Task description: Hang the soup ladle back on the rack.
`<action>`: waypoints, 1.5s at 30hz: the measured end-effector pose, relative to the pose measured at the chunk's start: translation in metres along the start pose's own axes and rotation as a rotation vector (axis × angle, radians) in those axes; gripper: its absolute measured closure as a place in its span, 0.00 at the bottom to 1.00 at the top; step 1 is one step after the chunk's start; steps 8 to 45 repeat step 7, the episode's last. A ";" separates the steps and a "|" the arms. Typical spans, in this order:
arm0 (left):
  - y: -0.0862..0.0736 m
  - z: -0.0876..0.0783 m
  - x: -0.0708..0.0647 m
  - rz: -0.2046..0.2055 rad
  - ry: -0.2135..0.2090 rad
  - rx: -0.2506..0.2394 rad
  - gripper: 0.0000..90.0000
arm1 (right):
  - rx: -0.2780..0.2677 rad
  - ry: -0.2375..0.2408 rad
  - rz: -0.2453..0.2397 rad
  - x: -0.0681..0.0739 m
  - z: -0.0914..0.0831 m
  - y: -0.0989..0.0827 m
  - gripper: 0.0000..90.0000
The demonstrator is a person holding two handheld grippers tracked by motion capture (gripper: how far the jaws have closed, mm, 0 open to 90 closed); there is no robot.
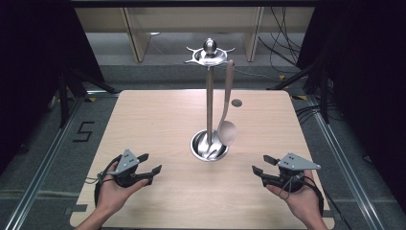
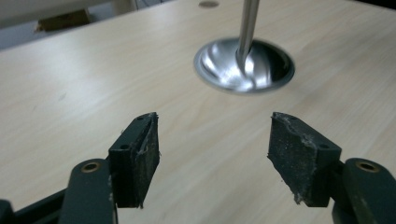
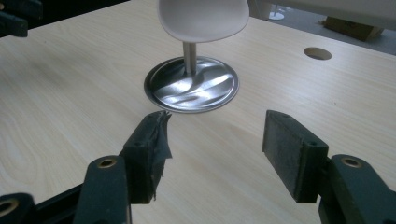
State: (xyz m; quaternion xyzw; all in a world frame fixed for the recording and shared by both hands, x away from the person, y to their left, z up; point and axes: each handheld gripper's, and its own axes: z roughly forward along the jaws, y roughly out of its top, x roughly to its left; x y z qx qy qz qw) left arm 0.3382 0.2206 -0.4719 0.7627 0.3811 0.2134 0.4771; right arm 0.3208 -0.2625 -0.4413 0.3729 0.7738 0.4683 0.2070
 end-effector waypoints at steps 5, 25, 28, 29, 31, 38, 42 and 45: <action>0.006 -0.009 0.009 0.036 0.027 -0.060 0.38 | -0.023 -0.011 0.001 -0.004 0.002 -0.002 0.45; 0.007 -0.008 0.009 0.048 0.030 -0.050 0.38 | -0.022 -0.008 0.008 -0.003 0.002 -0.002 0.45; 0.007 -0.008 0.009 0.048 0.030 -0.050 0.38 | -0.022 -0.008 0.008 -0.003 0.002 -0.002 0.45; 0.007 -0.008 0.009 0.048 0.030 -0.050 0.38 | -0.022 -0.008 0.008 -0.003 0.002 -0.002 0.45; 0.007 -0.008 0.009 0.048 0.030 -0.050 0.38 | -0.022 -0.008 0.008 -0.003 0.002 -0.002 0.45; 0.007 -0.008 0.009 0.048 0.030 -0.050 0.38 | -0.022 -0.008 0.008 -0.003 0.002 -0.002 0.45; 0.007 -0.008 0.009 0.048 0.030 -0.050 0.38 | -0.022 -0.008 0.008 -0.003 0.002 -0.002 0.45; 0.007 -0.008 0.009 0.048 0.030 -0.050 0.38 | -0.022 -0.008 0.008 -0.003 0.002 -0.002 0.45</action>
